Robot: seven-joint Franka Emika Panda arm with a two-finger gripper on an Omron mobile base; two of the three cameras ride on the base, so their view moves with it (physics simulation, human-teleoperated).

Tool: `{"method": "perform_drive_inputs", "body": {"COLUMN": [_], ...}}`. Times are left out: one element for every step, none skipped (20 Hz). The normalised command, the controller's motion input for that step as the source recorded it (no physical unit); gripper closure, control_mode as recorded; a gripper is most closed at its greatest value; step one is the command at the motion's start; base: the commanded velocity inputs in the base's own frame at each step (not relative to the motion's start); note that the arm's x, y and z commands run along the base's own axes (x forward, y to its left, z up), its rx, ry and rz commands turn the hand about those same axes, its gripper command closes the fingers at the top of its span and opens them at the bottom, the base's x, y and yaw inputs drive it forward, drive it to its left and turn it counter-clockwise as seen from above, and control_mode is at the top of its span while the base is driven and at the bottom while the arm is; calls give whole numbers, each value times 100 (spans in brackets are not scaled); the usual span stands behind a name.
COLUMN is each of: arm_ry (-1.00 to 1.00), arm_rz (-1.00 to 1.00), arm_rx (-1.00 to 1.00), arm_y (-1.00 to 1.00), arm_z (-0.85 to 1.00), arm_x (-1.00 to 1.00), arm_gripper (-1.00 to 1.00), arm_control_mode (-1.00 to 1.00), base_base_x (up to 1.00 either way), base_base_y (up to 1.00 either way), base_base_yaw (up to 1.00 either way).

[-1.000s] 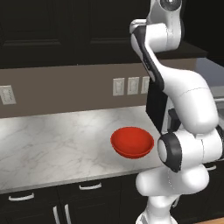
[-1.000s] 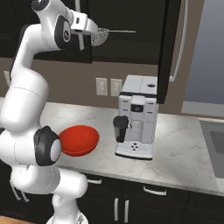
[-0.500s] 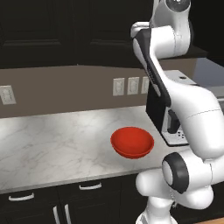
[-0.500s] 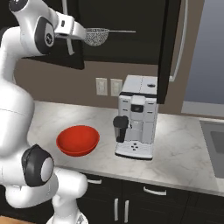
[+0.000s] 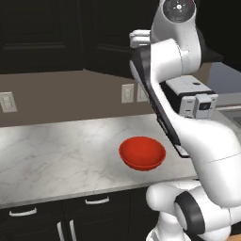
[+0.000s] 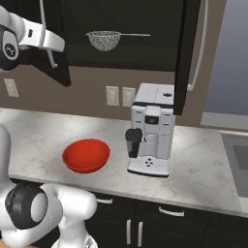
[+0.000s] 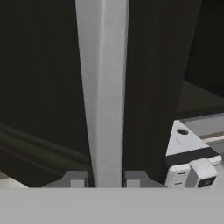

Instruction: Open the cabinet and setup a tea strainer by placing it in the bowl upright.

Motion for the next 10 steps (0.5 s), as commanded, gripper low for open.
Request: {"method": "perform_drive_inputs", "body": {"arm_ry": [0,0,0,1,0,0,0,0,0,0], "arm_rz": [-10,-11,-11,-12,-13,-13,-10,-11,-9,-9], "arm_rx": [-1,-1,-1,-1,-3,-1,0,0,0,0], "arm_y": [61,64,60,62,61,47,44,33,24,25], "arm_z": [0,0,0,0,0,0,0,0,0,0], "arm_x": [-100,-99,-91,-86,-75,-55,-36,-16,-7,-1], "arm_gripper": [100,100,100,100,100,100,100,100,100,-100], "arm_control_mode": [-100,-100,-100,-100,-100,-100,-100,-100,-100,-100], "base_base_x": [0,0,0,0,0,0,0,0,0,0], "base_base_y": [0,0,0,0,0,0,0,0,0,0], "base_base_yaw": [0,0,0,0,0,0,0,0,0,0]}}
